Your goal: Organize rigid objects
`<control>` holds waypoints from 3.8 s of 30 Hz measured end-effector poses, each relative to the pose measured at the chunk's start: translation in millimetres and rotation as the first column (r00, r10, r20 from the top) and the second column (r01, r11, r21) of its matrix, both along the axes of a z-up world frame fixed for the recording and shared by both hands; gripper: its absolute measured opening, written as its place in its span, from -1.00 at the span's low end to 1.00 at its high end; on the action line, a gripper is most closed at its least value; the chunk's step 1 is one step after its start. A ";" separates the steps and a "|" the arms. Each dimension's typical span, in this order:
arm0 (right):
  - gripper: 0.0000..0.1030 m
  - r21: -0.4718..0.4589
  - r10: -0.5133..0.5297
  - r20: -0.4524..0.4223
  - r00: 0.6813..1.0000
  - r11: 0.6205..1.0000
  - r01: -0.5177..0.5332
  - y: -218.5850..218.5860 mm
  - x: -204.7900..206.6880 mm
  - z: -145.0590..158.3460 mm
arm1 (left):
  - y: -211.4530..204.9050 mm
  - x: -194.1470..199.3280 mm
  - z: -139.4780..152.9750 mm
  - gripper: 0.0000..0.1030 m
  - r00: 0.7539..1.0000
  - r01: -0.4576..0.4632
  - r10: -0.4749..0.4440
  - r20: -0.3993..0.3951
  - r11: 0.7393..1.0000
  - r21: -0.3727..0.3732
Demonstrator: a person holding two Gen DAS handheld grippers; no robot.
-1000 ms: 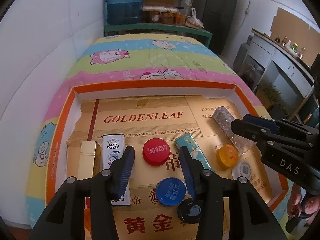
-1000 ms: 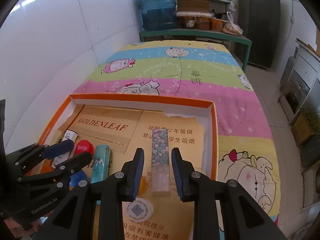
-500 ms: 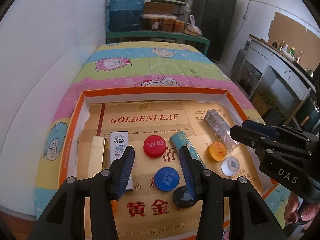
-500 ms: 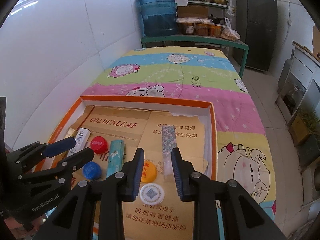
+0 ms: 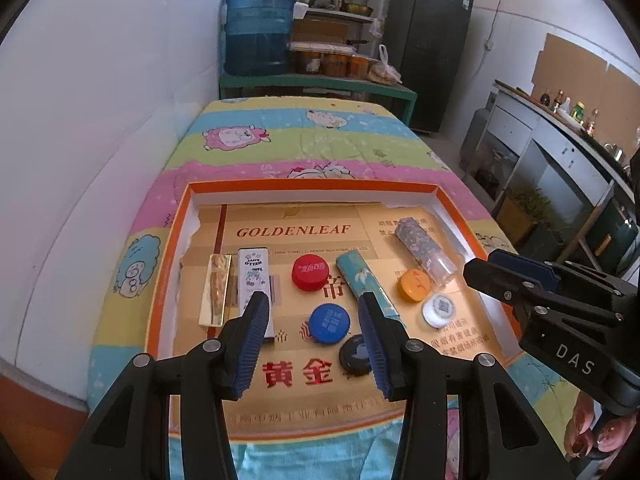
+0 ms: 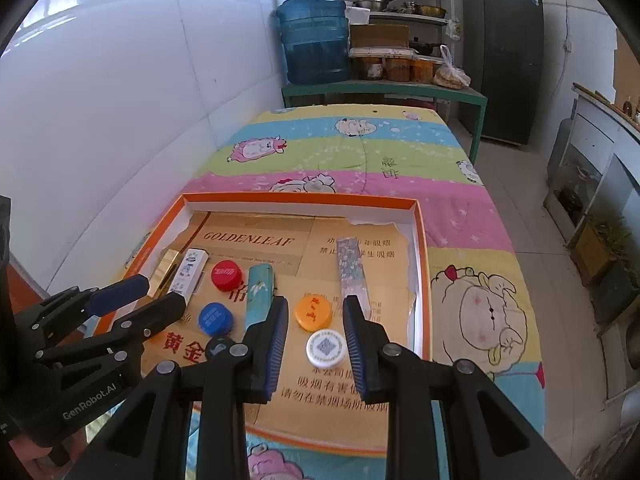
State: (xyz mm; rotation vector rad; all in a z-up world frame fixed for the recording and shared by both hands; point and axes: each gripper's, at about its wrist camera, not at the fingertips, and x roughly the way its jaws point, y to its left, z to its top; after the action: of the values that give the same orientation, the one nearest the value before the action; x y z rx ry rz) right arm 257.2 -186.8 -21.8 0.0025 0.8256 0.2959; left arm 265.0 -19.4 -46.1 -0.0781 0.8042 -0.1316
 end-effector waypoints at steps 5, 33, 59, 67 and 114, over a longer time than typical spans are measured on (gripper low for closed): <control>-0.45 -0.002 -0.007 0.025 1.000 1.000 0.008 -0.4 -16.2 8.1 | 2.1 -15.8 8.5 -0.07 1.000 -0.006 0.006 0.018 1.000 0.000; -0.45 0.008 -0.038 0.117 0.992 0.999 0.037 11.4 -108.7 34.5 | 13.0 -101.4 35.3 -0.07 0.996 -0.029 0.031 0.078 0.999 -0.022; -0.45 0.008 -0.054 0.153 0.987 0.999 0.054 19.9 -187.9 49.1 | 6.3 -199.2 61.0 -0.07 0.975 -0.127 0.120 0.185 0.991 0.027; -0.45 0.008 -0.067 0.183 0.981 0.998 0.066 20.1 -206.7 54.1 | 8.4 -223.6 63.8 -0.07 0.966 -0.171 0.159 0.203 0.984 0.043; -0.45 -0.001 -0.062 0.244 0.968 0.998 0.065 42.0 -258.7 66.0 | 20.4 -282.3 82.2 -0.07 0.947 -0.210 0.189 0.260 0.976 0.055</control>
State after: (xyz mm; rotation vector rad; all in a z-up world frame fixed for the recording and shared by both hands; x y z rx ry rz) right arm -1.6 -144.8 44.2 -0.0152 0.5810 0.2268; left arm -17.4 1.0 36.1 -0.0631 0.5407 0.0830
